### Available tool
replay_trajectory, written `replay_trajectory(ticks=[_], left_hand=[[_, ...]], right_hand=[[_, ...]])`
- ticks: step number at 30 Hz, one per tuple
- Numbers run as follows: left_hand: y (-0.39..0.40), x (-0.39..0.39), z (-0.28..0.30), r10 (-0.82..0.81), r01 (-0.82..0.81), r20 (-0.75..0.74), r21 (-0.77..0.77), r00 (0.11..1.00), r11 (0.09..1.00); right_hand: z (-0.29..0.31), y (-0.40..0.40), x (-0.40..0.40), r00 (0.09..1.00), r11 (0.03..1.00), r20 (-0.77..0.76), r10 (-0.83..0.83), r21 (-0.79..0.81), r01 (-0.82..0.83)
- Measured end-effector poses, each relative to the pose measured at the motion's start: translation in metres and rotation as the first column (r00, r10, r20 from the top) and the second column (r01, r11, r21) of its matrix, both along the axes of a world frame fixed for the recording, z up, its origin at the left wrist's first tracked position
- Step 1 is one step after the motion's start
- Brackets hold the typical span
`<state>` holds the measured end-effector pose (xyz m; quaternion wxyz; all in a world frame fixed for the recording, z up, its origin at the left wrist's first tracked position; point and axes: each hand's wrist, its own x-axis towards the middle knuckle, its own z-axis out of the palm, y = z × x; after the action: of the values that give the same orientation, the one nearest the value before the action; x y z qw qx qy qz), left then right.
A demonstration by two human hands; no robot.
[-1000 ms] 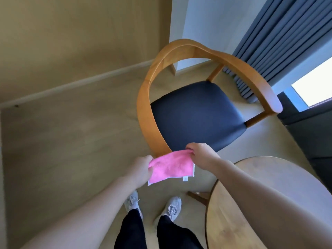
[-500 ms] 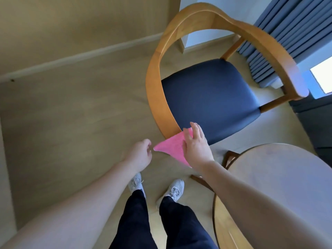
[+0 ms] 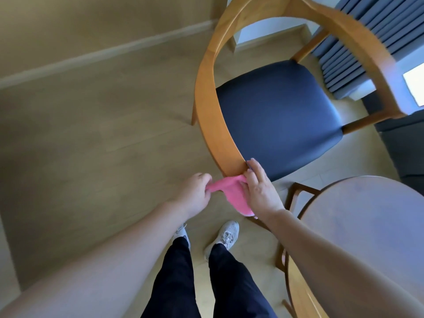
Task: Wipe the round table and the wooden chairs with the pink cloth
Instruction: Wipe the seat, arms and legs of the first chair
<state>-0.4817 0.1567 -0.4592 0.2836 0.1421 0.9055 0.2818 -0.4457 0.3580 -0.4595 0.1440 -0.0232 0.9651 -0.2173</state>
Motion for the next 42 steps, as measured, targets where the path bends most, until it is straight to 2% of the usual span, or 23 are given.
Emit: replay_trajectory(ticks=[3,8,11,13,16,20,23,25,30,34,42], left_hand=[[0.011,-0.014,0.002,-0.033,0.033,0.003,0.045,0.999,0.998],[0.031,-0.03,0.001,-0.047,0.047,0.008,0.016,0.999,0.999],[0.033,-0.031,-0.002,-0.075,0.076,0.029,-0.032,0.997,0.997],[0.03,-0.03,-0.001,-0.129,0.133,0.066,-0.064,0.989,0.989],[0.019,-0.029,-0.002,-0.184,0.195,0.114,-0.094,0.976,0.976],[0.007,-0.031,-0.004,-0.194,0.217,0.15,-0.155,0.969,0.964],[0.002,-0.034,-0.004,-0.208,0.241,0.188,-0.182,0.96,0.953],[-0.002,-0.036,-0.004,-0.209,0.24,0.16,-0.207,0.965,0.948],[-0.027,-0.04,0.002,-0.265,0.22,-0.092,-0.338,0.96,0.915],[-0.051,-0.048,0.012,-0.229,0.191,-0.072,-0.345,0.971,0.919],[-0.084,-0.079,0.035,-0.218,0.166,-0.083,-0.412,0.972,0.896]], right_hand=[[0.001,0.021,-0.028,0.995,0.991,-0.006,-0.101,0.087,0.101],[0.006,0.031,-0.047,0.998,0.966,-0.002,-0.059,0.251,0.057],[0.008,0.02,-0.031,0.995,0.969,-0.003,-0.1,0.227,0.098],[0.005,0.007,-0.018,0.994,0.982,0.084,-0.065,0.184,0.049],[0.0,-0.012,-0.008,0.98,0.987,0.177,-0.086,0.146,0.06],[-0.002,-0.023,-0.014,0.988,0.963,0.09,-0.124,0.251,0.098],[-0.007,-0.022,-0.021,0.989,0.962,0.096,-0.112,0.26,0.083],[-0.011,-0.024,-0.022,0.984,0.957,0.138,-0.113,0.28,0.07],[-0.012,-0.035,-0.023,0.982,0.917,0.129,-0.137,0.39,0.076],[-0.011,-0.044,-0.034,0.975,0.897,0.173,-0.137,0.439,0.049],[-0.012,-0.073,-0.078,0.973,0.881,0.13,-0.191,0.46,0.111]])
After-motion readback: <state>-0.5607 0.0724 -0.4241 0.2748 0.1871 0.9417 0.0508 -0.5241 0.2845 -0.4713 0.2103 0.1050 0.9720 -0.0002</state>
